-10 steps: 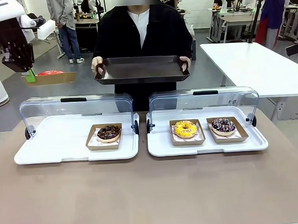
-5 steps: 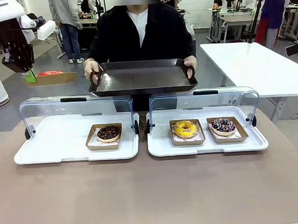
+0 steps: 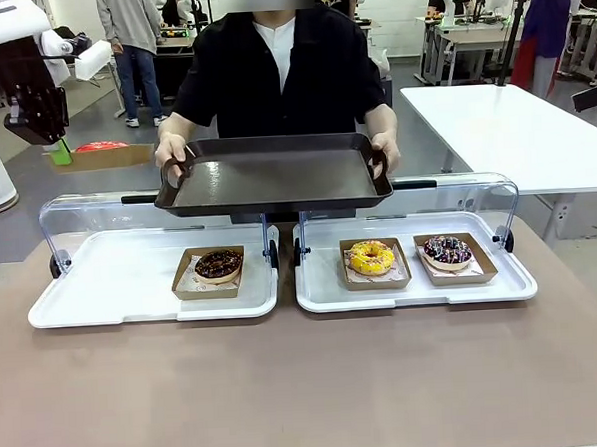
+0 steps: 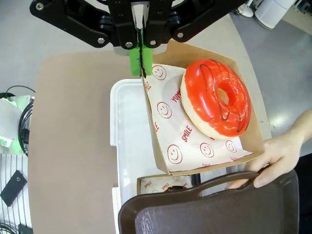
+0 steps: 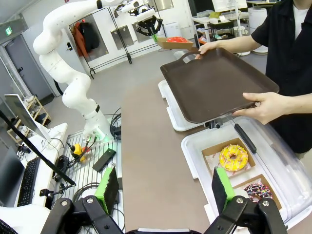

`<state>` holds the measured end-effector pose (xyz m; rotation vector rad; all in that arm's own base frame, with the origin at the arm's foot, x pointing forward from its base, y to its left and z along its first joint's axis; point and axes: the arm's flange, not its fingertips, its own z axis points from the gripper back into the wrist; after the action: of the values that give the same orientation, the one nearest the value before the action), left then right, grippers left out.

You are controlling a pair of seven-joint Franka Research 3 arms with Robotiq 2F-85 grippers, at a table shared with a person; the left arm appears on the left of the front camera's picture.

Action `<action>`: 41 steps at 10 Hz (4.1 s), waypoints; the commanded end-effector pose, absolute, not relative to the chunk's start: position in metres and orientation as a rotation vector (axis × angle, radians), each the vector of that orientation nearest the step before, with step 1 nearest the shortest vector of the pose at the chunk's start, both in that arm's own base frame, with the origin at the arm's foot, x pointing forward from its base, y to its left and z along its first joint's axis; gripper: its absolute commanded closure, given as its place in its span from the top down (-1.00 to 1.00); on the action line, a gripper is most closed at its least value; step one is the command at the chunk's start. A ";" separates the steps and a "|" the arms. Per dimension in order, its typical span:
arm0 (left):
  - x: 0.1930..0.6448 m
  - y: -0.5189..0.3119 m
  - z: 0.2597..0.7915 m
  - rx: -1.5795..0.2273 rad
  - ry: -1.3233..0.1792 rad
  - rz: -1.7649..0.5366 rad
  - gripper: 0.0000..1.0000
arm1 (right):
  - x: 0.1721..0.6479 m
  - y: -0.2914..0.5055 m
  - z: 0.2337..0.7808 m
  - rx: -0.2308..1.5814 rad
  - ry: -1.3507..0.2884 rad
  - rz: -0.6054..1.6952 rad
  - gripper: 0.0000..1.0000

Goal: Provide the desired donut to the person.
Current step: Place the picked Paper togo box onto the Handle tray extended by the person.

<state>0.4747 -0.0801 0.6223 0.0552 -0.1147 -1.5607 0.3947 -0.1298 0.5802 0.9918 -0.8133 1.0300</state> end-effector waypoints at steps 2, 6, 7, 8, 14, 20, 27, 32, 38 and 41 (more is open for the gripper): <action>0.473 -0.079 0.623 0.058 -0.114 -1.561 -1.00 | 0.395 -0.128 0.582 1.000 -0.826 1.033 1.00; 0.473 -0.079 0.623 0.058 -0.114 -1.561 -1.00 | 0.395 -0.128 0.582 1.000 -0.826 1.033 1.00; 0.473 -0.079 0.623 0.058 -0.114 -1.561 -1.00 | 0.395 -0.128 0.582 1.000 -0.826 1.033 1.00; 0.473 -0.079 0.623 0.058 -0.114 -1.561 -1.00 | 0.395 -0.128 0.582 1.000 -0.826 1.033 1.00; 0.468 -0.126 0.703 0.172 -0.126 -1.563 -0.98 | 0.395 -0.128 0.582 1.000 -0.826 1.033 1.00; 0.497 -0.220 0.676 0.244 -0.150 -1.693 -0.98 | 0.395 -0.128 0.582 1.000 -0.826 1.033 1.00; 0.521 -0.230 0.598 0.164 -0.097 -1.638 -0.98 | 0.395 -0.128 0.582 1.000 -0.826 1.033 1.00; 0.534 -0.228 0.571 0.008 -0.066 -1.656 -0.98 | 0.395 -0.128 0.582 1.000 -0.826 1.033 1.00; 0.549 -0.226 0.563 -0.037 -0.042 -1.648 -0.98 | 0.395 -0.128 0.582 1.000 -0.826 1.033 1.00; 0.549 -0.225 0.567 -0.048 -0.058 -1.662 0.21 | 0.395 -0.128 0.582 1.000 -0.826 1.033 1.00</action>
<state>0.5453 -0.2281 0.5636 -0.0146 -0.0513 -1.6371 0.3947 -0.1297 0.5804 0.9912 -0.8130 1.0303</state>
